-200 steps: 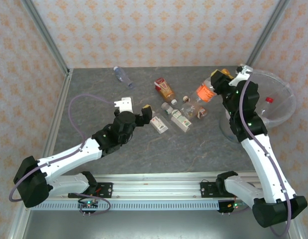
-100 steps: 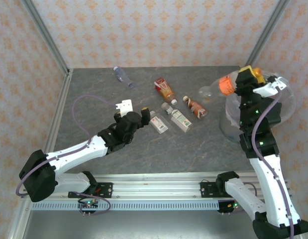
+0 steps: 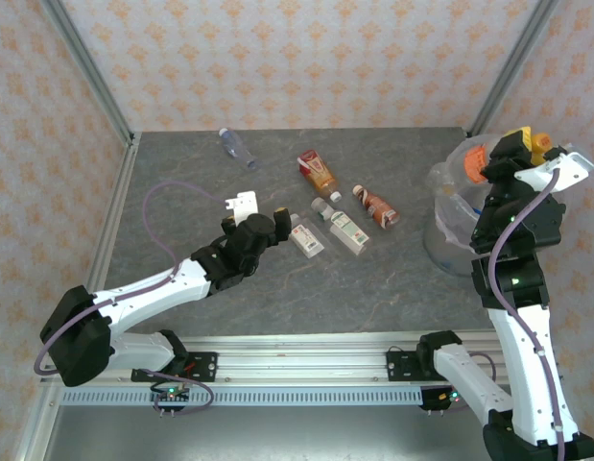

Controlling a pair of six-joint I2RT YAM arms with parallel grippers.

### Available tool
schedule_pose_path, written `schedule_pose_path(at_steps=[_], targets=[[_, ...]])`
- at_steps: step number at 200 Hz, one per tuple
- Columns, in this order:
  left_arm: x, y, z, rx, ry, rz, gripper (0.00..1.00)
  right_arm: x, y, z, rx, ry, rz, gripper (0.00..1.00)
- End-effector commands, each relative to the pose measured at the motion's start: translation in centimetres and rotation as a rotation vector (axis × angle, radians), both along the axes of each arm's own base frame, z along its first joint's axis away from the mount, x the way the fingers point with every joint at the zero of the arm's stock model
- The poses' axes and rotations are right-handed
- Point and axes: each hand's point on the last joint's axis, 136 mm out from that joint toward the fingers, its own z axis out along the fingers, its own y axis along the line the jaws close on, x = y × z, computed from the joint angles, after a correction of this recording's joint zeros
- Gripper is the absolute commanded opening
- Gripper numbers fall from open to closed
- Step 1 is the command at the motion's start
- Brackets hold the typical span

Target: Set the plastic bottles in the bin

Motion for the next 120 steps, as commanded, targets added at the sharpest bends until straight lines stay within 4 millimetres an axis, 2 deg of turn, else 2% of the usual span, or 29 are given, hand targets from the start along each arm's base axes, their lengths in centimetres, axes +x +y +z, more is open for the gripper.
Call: schedule_pose_path(at_steps=[1, 36, 57, 91, 120], targets=[[0.3, 0.4, 0.8, -0.016, -0.007, 0.035, 1.0, -2.1, -1.2, 2.8, 0.019, -0.112, -0.059, 0.0], [0.4, 0.4, 0.6, -0.016, 0.0, 0.034, 1.0, -2.8, -2.4, 3.1, 0.01, -0.163, -0.138, 0.0], [0.3, 0.4, 0.4, -0.011, 0.005, 0.034, 1.0, -3.0, -3.4, 2.4, -0.041, -0.109, -0.246, 0.0], [0.4, 0.3, 0.0, -0.008, 0.015, 0.032, 1.0, -1.9, -5.4, -0.8, -0.07, 0.041, -0.37, 0.0], [0.5, 0.2, 0.0, -0.009, 0.02, 0.03, 1.0, -0.1, -6.8, -4.1, 0.01, 0.128, -0.327, 0.0]])
